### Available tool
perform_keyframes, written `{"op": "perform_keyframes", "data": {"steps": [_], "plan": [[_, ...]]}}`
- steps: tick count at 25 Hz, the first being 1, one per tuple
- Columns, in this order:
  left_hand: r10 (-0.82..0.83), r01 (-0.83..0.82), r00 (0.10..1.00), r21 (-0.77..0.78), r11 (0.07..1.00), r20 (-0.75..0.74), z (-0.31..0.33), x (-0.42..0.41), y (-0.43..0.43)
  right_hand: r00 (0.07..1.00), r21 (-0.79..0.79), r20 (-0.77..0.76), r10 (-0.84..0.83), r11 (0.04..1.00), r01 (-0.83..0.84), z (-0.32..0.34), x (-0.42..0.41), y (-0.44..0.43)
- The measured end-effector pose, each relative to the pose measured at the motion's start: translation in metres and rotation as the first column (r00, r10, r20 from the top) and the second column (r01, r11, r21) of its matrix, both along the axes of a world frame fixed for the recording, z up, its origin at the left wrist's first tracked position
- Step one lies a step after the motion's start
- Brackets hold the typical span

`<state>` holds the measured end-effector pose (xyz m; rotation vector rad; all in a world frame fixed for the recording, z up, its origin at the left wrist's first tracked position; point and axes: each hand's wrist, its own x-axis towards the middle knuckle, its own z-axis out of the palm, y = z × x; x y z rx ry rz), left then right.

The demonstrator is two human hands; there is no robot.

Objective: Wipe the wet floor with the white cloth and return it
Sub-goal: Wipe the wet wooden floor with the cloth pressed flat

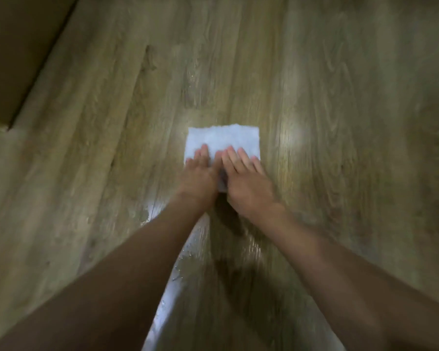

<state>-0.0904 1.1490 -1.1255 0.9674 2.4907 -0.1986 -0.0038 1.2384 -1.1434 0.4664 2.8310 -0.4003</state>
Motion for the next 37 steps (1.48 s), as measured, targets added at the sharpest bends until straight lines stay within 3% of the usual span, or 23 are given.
{"op": "perform_keyframes", "data": {"steps": [3, 7, 10, 12, 16, 18, 20, 23, 25, 28, 30, 32, 37], "plan": [[-0.106, 0.105, 0.994, 0.024, 0.994, 0.004, -0.005, 0.039, -0.001, 0.998, 0.033, 0.043, -0.044, 0.999, 0.043, -0.002, 0.046, 0.003], [-0.052, 0.051, 0.997, -0.025, 0.998, -0.051, -0.016, -0.010, 0.037, 0.999, 0.005, 0.053, -0.005, 1.000, 0.005, 0.001, -0.018, 0.044], [0.027, -0.027, 1.000, -0.069, 0.997, -0.005, -0.014, -0.027, 0.069, 0.988, -0.033, 0.139, 0.068, 0.997, -0.064, 0.010, -0.046, 0.075], [0.015, -0.016, 1.000, -0.046, 0.999, -0.025, -0.010, -0.012, 0.066, 0.995, -0.034, 0.103, 0.016, 0.999, -0.013, 0.009, -0.023, 0.066], [-0.170, 0.170, 0.984, 0.003, 0.985, -0.059, -0.018, 0.049, 0.036, 1.000, 0.079, 0.026, -0.017, 0.997, 0.015, -0.005, 0.066, 0.032], [-0.189, 0.189, 0.979, 0.000, 0.982, -0.076, -0.022, 0.045, 0.040, 0.998, 0.093, 0.024, -0.061, 0.994, 0.058, -0.009, 0.067, 0.041], [-0.169, 0.169, 0.985, 0.001, 0.986, -0.039, -0.018, 0.022, 0.062, 0.996, 0.085, 0.041, -0.085, 0.993, 0.081, -0.006, 0.036, 0.058], [0.002, 0.002, 0.998, -0.054, 0.999, 0.066, -0.006, -0.007, 0.106, 0.994, 0.004, 0.076, -0.084, 0.996, 0.084, 0.002, -0.017, 0.092], [0.047, -0.043, 0.998, -0.070, 0.997, 0.048, 0.002, -0.002, 0.114, 0.992, 0.003, 0.109, -0.067, 0.998, 0.067, 0.006, -0.013, 0.096], [-0.106, 0.105, 0.994, 0.023, 0.994, 0.013, 0.002, 0.038, 0.090, 0.992, 0.087, 0.053, -0.111, 0.991, 0.106, 0.000, 0.053, 0.072], [-0.259, 0.259, 0.966, 0.019, 0.966, -0.005, -0.001, 0.069, 0.070, 0.994, 0.115, 0.055, -0.098, 0.989, 0.091, -0.002, 0.100, 0.052], [-0.311, 0.311, 0.950, -0.005, 0.950, -0.031, -0.004, 0.079, 0.067, 0.986, 0.103, 0.093, -0.139, 0.986, 0.130, -0.005, 0.110, 0.052], [-0.152, 0.151, 0.987, 0.026, 0.988, 0.049, -0.002, 0.035, 0.109, 0.986, 0.067, 0.114, -0.119, 0.991, 0.112, 0.005, 0.040, 0.102]]}}
